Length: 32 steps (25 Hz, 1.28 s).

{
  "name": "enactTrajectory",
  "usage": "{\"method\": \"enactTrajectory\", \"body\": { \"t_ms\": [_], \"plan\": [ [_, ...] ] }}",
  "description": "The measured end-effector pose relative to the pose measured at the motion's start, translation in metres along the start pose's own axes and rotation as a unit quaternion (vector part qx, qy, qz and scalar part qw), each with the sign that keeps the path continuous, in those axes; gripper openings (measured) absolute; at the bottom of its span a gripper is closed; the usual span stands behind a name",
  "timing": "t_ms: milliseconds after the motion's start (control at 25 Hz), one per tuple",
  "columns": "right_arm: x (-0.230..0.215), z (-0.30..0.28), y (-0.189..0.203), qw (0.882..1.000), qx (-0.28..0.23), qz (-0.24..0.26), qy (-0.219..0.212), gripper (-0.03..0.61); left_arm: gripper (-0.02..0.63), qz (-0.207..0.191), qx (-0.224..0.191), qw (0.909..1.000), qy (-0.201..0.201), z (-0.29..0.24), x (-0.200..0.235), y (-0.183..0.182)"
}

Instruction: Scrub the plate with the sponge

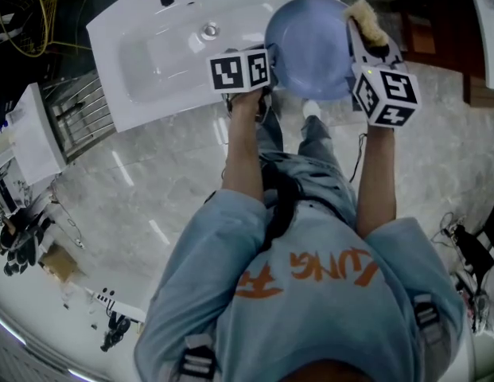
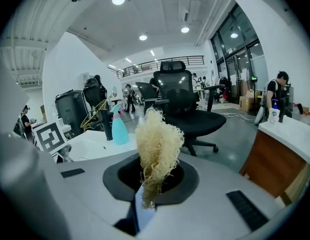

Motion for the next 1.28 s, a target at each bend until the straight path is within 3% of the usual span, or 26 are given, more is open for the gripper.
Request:
{"method": "enactTrajectory", "body": {
  "t_ms": [280, 720, 1080, 1280],
  "plan": [
    [-0.018, 0.018, -0.014, 1.0, -0.01, 0.015, 0.014, 0.032, 0.017, 0.042, -0.062, 0.9971, 0.012, 0.008, -0.006, -0.018],
    [-0.05, 0.032, -0.053, 0.998, -0.053, 0.006, 0.017, 0.032, 0.02, -0.027, -0.122, 0.9921, -0.003, 0.038, -0.045, -0.06],
    [-0.025, 0.031, -0.103, 0.994, -0.102, 0.025, -0.019, 0.032, 0.021, -0.073, -0.193, 0.9785, 0.005, 0.086, -0.066, -0.093],
    [0.008, 0.026, -0.121, 0.993, -0.103, 0.04, -0.051, 0.031, 0.023, -0.079, -0.219, 0.9726, 0.006, 0.109, -0.072, -0.094]
  ]
}}
Point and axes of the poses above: the fingertips, and each gripper's own axes: z backward along the fingers, x to its left, y out of its underside, the point moved 1 cm from there along z, backward along the fingers, and after that the axes turned 10 degrees about y, right-handed, at the moved point
